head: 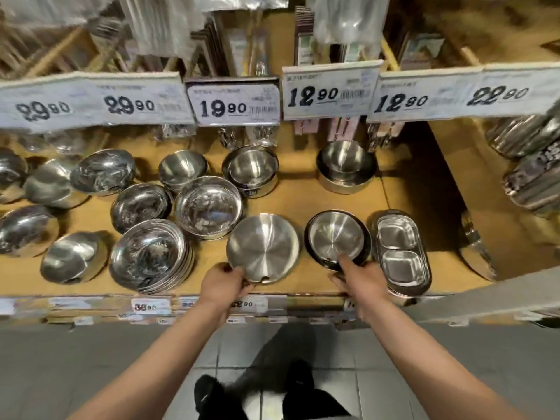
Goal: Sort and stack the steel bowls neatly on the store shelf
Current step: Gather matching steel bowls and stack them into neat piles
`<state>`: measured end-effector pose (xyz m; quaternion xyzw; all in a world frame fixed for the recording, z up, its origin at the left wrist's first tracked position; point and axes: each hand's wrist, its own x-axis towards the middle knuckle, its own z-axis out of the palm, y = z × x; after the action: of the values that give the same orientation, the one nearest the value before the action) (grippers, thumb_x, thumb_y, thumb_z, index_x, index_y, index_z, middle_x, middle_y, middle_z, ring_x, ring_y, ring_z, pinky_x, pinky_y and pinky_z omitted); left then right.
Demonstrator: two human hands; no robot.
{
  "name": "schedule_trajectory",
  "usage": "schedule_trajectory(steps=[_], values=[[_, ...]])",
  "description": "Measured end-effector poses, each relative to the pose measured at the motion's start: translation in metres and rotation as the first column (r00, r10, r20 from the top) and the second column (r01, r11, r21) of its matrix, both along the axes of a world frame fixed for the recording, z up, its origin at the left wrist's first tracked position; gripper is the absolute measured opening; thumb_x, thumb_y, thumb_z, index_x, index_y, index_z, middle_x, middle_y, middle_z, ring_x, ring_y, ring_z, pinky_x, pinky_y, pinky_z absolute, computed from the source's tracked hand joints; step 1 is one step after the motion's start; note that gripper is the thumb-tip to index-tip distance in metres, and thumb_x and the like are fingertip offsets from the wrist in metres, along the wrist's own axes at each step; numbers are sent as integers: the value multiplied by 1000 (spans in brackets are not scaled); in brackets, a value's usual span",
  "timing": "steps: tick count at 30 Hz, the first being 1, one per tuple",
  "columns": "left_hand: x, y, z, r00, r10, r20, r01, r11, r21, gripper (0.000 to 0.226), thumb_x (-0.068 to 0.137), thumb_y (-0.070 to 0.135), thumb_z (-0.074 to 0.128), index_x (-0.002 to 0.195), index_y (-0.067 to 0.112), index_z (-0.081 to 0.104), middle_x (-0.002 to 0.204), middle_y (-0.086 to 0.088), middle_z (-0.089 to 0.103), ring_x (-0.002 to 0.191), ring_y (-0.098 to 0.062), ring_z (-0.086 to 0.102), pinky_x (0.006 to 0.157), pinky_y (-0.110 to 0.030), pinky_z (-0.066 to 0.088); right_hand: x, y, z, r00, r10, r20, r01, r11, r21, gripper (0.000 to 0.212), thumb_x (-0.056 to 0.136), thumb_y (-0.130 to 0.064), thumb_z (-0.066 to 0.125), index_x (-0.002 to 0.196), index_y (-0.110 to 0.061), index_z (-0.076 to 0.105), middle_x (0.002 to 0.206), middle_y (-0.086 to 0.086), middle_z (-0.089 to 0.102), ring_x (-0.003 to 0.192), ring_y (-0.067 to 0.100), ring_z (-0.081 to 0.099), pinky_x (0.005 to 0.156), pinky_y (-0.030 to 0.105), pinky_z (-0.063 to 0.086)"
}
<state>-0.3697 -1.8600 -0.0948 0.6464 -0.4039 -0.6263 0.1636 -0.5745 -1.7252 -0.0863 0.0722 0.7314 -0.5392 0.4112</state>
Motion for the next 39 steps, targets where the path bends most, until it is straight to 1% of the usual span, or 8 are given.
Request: schedule_trajectory(steps=[7, 11, 16, 20, 27, 31, 35, 39], values=[[15, 0, 15, 999, -4, -45, 6, 999, 52, 5, 99, 9, 62, 94, 9, 60, 89, -12, 73, 83, -21, 73, 58, -19, 60, -6, -3, 9, 993, 83, 82, -85, 996, 20, 42, 97, -30, 66, 127, -2, 59, 125, 8, 68, 75, 18, 78, 98, 39, 56], [21, -1, 20, 999, -9, -34, 10, 999, 46, 4, 101, 15, 60, 101, 10, 60, 97, -14, 74, 87, -24, 75, 62, -24, 60, -6, 1, 15, 985, 143, 93, -145, 989, 10, 46, 100, -22, 62, 139, 1, 52, 140, 17, 59, 76, 21, 78, 82, 32, 63], [27, 11, 39, 962, -86, 261, 167, 938, -304, 6, 95, 20, 59, 93, 15, 60, 83, -6, 72, 81, -27, 69, 66, -35, 52, -4, 11, 23, 979, 194, 66, -197, 979, 54, 48, 102, -17, 56, 147, -3, 45, 155, 17, 45, 78, 22, 78, 93, 38, 59], [14, 21, 60, 959, -156, 236, 251, 853, -457, 11, 97, 13, 54, 92, 20, 61, 84, -5, 70, 77, -29, 69, 64, -39, 55, -3, 20, 35, 962, 271, 14, -271, 957, 100, 54, 100, -21, 60, 146, 1, 41, 155, 20, 43, 77, 24, 78, 90, 41, 60], [-34, 35, 70, 912, -406, -51, 397, 908, -132, 29, 100, 25, 61, 124, 8, 61, 111, -11, 70, 95, -24, 74, 87, -44, 63, -4, 26, 70, 907, 421, -5, -416, 897, 153, 57, 104, -15, 51, 154, -5, 26, 158, 21, 38, 75, 25, 78, 86, 38, 60], [-45, 39, 73, 902, -358, -239, 372, 928, 11, 22, 103, 17, 57, 120, 5, 64, 108, -17, 76, 99, -28, 75, 88, -44, 62, -4, 27, 92, 856, 516, -10, -512, 851, 113, 23, 102, -12, 53, 124, -11, 47, 136, 10, 56, 75, 23, 78, 52, 23, 56], [-43, 35, 78, 904, -385, -186, 373, 923, -96, 22, 101, 2, 49, 102, 8, 71, 92, -11, 78, 79, -15, 75, 62, -23, 58, -11, 25, 106, 836, 548, 35, -549, 833, 73, 25, 99, -6, 51, 123, -2, 49, 130, 19, 58, 79, 28, 78, 52, 24, 58], [-35, 29, 88, 913, -355, -202, 347, 935, -74, 22, 101, 3, 48, 110, 5, 68, 96, -11, 78, 90, -20, 75, 74, -32, 63, -18, 20, 113, 838, 537, 97, -534, 844, -59, 30, 98, -1, 53, 127, 4, 54, 113, 26, 70, 87, 32, 77, 74, 36, 64]])
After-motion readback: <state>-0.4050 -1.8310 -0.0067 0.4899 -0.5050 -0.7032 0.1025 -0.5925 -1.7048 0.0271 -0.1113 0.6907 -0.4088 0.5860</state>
